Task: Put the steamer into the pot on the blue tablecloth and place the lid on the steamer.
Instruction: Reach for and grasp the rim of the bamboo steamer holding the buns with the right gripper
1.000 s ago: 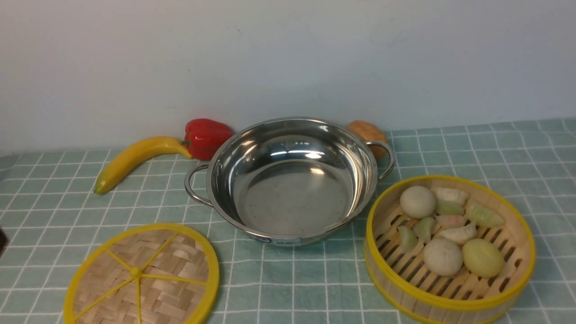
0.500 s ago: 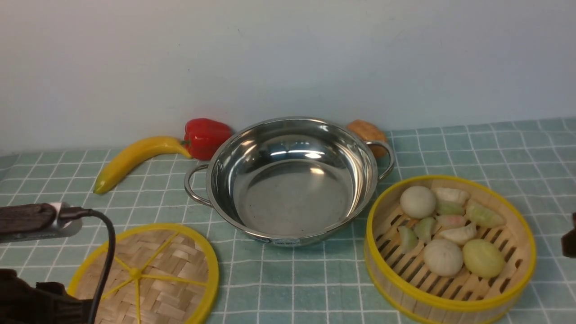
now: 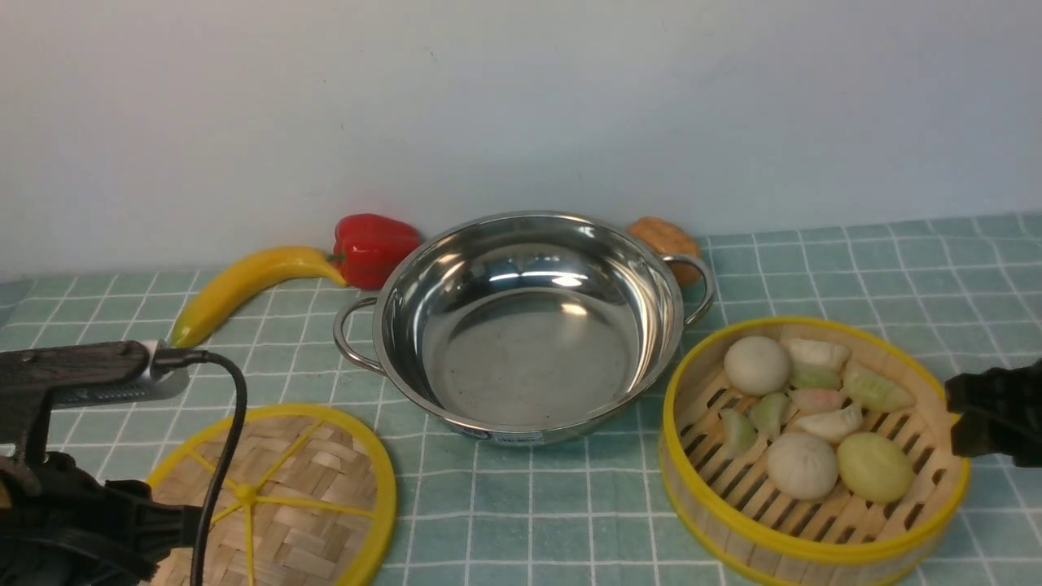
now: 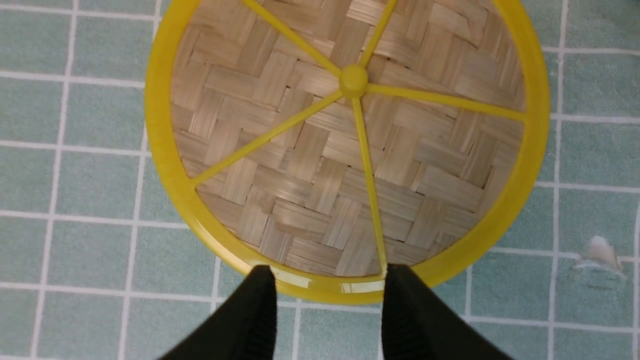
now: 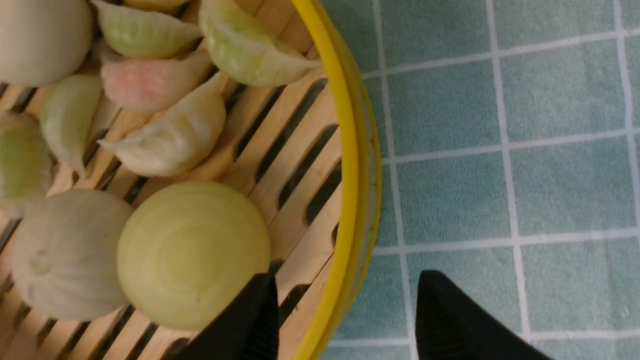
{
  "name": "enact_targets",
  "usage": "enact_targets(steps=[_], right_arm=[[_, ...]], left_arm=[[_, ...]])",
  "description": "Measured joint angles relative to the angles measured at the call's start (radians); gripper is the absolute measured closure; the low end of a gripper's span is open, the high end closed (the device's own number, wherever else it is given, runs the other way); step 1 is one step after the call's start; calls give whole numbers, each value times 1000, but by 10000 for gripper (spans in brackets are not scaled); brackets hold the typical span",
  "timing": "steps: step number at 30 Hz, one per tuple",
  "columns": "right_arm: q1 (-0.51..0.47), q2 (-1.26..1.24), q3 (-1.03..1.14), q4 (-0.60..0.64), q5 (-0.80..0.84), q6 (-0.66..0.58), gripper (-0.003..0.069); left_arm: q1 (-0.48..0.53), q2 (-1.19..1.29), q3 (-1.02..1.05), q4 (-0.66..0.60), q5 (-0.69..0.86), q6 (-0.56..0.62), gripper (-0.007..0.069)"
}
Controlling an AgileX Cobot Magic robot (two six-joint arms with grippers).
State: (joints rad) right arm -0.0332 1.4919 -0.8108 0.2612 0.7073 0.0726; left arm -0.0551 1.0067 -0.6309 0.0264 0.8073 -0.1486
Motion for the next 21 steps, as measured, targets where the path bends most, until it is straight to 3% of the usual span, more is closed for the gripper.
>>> enact_targets(steps=[15, 18, 19, 20, 21], right_arm=[[0, 141, 0, 11, -106, -2, 309], [0, 157, -2, 32, -109, -2, 398], [0, 161, -6, 46, -108, -2, 484], [0, 161, -6, 46, -108, -2, 495], [0, 161, -9, 43, -108, 3, 564]], left_arm=[[0, 0, 0, 0, -3, 0, 340], [0, 0, 0, 0, -3, 0, 340], [0, 0, 0, 0, -3, 0, 340], [0, 0, 0, 0, -3, 0, 340], [0, 0, 0, 0, -3, 0, 340]])
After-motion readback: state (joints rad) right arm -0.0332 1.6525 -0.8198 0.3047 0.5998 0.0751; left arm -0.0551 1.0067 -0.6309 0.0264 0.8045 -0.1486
